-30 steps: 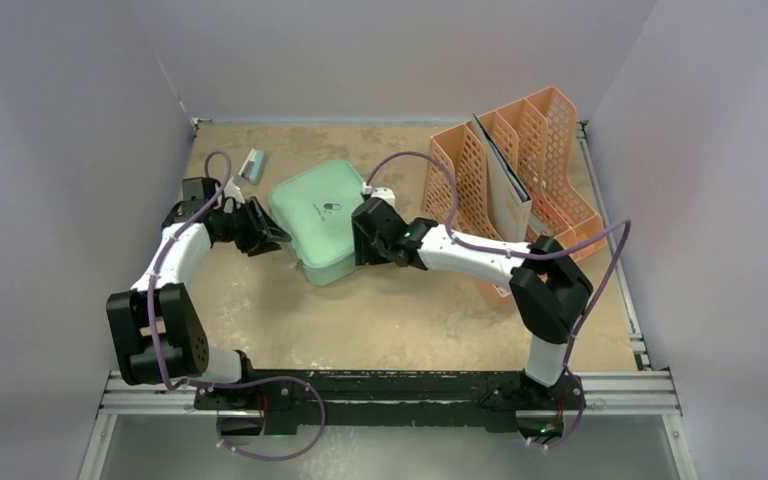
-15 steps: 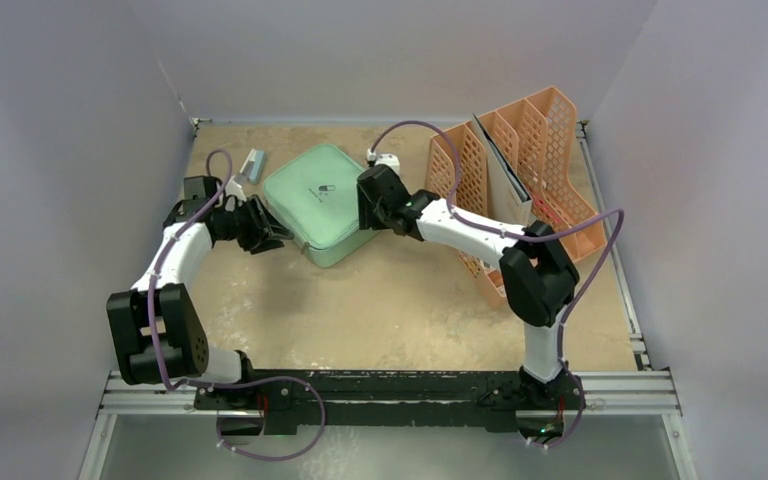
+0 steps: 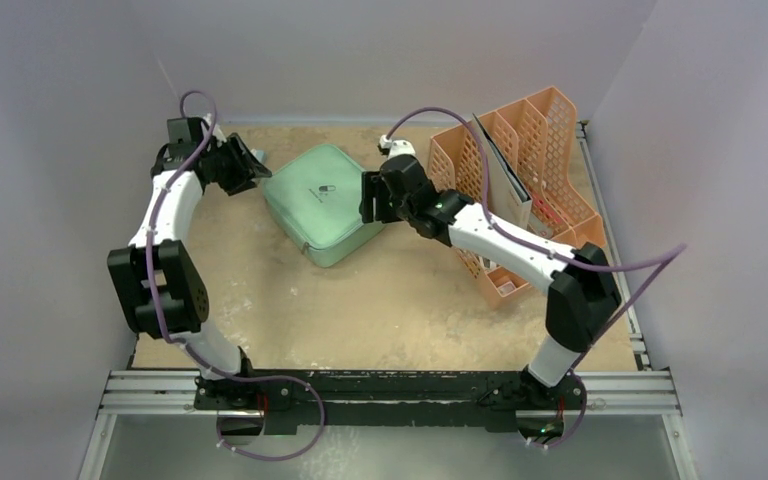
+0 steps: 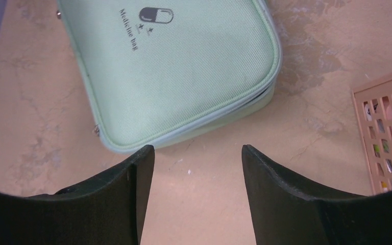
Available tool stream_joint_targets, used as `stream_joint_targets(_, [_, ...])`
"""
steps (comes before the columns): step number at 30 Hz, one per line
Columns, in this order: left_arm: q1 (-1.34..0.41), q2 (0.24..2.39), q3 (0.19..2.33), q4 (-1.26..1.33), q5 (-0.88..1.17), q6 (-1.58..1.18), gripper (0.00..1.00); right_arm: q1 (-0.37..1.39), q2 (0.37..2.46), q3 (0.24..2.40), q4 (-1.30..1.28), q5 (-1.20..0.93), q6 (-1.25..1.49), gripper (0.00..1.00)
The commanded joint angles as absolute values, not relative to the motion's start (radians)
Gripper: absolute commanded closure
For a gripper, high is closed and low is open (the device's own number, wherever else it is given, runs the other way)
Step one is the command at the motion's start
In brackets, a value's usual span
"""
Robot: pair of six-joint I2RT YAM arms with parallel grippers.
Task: Organize the medicine kit
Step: Zip the medicine box at the center of the board.
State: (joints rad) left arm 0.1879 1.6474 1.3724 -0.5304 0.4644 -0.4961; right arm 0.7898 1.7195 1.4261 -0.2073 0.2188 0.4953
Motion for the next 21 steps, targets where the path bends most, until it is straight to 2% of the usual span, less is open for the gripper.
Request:
stream_joint_targets(1, [0.193, 1.739, 1.491, -0.517, 0.425, -0.439, 0.52, 0.812, 1.622, 1.356, -0.169, 0.143, 0.494, 0.34])
stream_joint_targets(6, [0.194, 1.902, 1.646, -0.593, 0.551, -0.369, 0.46, 0.850, 1.600, 1.354, -0.207, 0.086, 0.457, 0.32])
stream_joint_targets(13, [0.193, 2.008, 1.748, -0.661, 0.529, -0.286, 0.46, 0.896, 1.573, 1.325, -0.209, 0.068, 0.449, 0.32])
stream_joint_targets(18, [0.192, 2.079, 1.784, -0.677, 0.620, -0.260, 0.46, 0.907, 1.543, 1.291, -0.193, 0.055, 0.472, 0.33])
stream_joint_targets(21, [0.190, 2.096, 1.778, -0.674, 0.632, -0.261, 0.50, 0.913, 1.530, 1.272, -0.186, 0.059, 0.474, 0.33])
